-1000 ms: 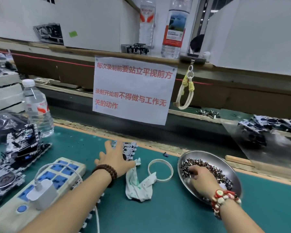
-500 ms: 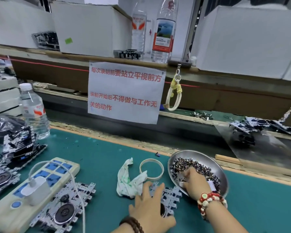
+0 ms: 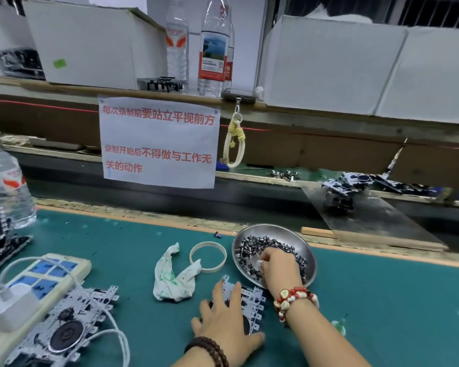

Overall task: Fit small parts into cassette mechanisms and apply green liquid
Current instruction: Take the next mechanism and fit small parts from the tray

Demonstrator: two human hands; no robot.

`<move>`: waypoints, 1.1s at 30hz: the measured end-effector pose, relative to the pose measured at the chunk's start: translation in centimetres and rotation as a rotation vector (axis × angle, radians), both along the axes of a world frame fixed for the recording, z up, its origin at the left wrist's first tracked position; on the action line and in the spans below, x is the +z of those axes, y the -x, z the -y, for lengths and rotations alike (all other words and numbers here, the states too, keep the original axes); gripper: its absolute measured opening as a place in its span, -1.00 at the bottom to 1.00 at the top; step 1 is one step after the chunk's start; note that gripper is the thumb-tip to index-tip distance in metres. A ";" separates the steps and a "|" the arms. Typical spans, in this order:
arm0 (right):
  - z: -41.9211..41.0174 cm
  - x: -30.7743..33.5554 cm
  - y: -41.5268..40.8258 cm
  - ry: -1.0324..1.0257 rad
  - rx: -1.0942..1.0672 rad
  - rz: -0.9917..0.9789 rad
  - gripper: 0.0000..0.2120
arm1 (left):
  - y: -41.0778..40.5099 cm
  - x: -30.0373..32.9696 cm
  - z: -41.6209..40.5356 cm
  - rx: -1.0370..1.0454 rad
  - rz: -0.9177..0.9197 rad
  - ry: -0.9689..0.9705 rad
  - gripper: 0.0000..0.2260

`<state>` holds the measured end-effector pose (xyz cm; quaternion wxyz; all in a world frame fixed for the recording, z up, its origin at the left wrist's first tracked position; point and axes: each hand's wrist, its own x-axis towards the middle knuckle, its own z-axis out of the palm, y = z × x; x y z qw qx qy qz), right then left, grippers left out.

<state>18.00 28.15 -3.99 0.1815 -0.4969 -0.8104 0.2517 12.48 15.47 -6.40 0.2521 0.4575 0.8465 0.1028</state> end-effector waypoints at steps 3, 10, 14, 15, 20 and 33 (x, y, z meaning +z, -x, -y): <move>0.8 0.7 -0.4 -0.061 -0.025 -0.188 -0.84 | -0.2 0.1 0.6 -0.031 0.002 0.001 -0.15; 4.1 0.1 -2.4 0.024 -0.010 -0.410 -0.75 | -0.2 -0.1 2.4 -0.113 0.012 -0.044 -0.17; 5.5 -1.0 -3.3 0.122 -0.039 -0.451 -0.78 | -0.1 -0.3 2.9 -0.124 -0.050 -0.071 -0.21; 5.7 -1.2 -3.4 0.156 -0.038 -0.472 -0.79 | -0.1 -0.6 3.0 -0.136 -0.083 -0.074 -0.22; 6.1 -2.7 -3.9 0.227 -0.076 -0.528 -0.81 | -0.4 -0.9 4.3 -0.161 -0.280 -0.121 -0.30; 6.1 -4.5 -4.6 0.198 -0.102 -0.515 -0.80 | 0.2 0.2 4.0 -0.171 -0.268 -0.162 -0.42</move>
